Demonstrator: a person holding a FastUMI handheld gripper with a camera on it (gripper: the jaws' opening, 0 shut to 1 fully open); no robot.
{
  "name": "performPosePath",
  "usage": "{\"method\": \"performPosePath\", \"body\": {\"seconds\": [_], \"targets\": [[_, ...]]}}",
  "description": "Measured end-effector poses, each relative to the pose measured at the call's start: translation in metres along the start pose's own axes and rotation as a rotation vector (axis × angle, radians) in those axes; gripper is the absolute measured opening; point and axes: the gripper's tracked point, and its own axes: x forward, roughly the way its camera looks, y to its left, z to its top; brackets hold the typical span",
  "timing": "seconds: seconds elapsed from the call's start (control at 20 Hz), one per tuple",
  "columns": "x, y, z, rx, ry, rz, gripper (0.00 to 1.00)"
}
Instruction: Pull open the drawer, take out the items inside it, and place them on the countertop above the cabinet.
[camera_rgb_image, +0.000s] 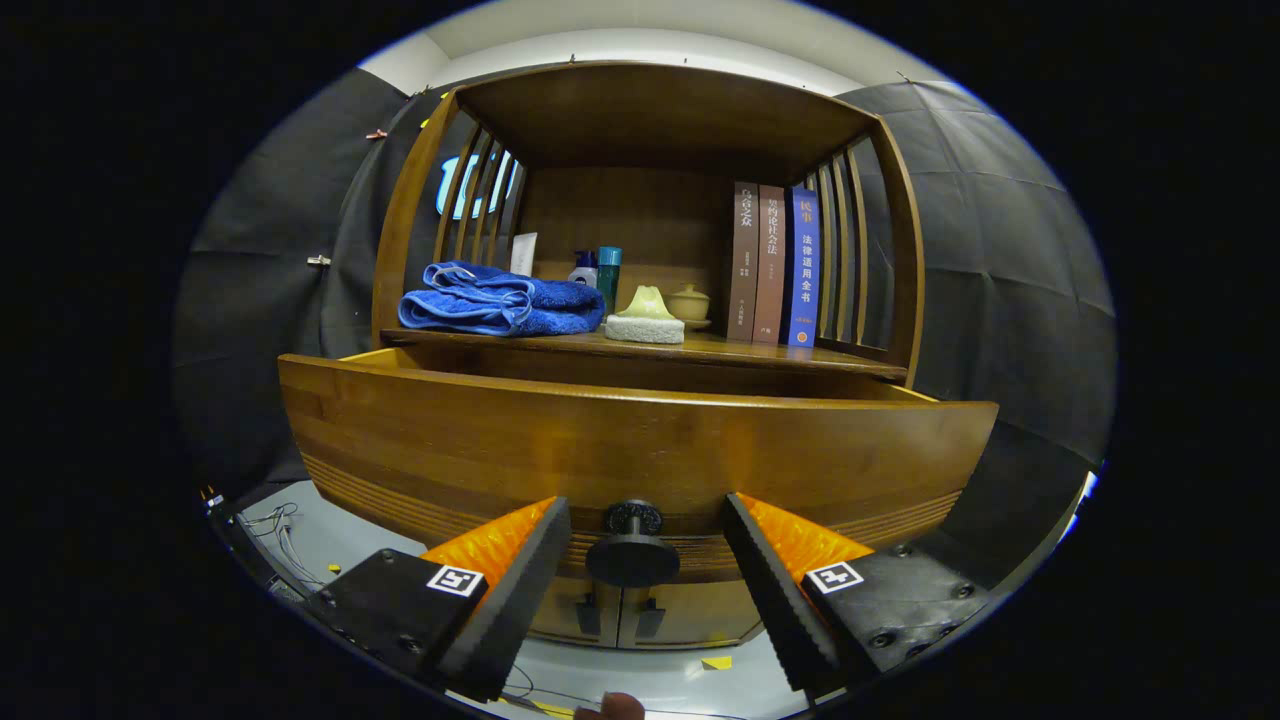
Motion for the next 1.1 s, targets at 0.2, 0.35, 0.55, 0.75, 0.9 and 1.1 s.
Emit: {"method": "performPosePath", "body": {"seconds": [0.2,0.35,0.55,0.75,0.9,1.1], "targets": [[0.028,0.000,0.005,0.004,0.009,-0.001,1.00],[0.049,0.000,0.007,0.005,0.015,-0.001,1.00],[0.067,0.001,0.009,0.013,0.019,-0.001,1.00],[0.083,0.001,0.011,0.019,0.028,-0.001,1.00],[0.090,0.001,0.011,0.030,0.032,-0.001,1.00],[0.100,0.000,0.012,0.036,0.042,-0.008,1.00]]}}
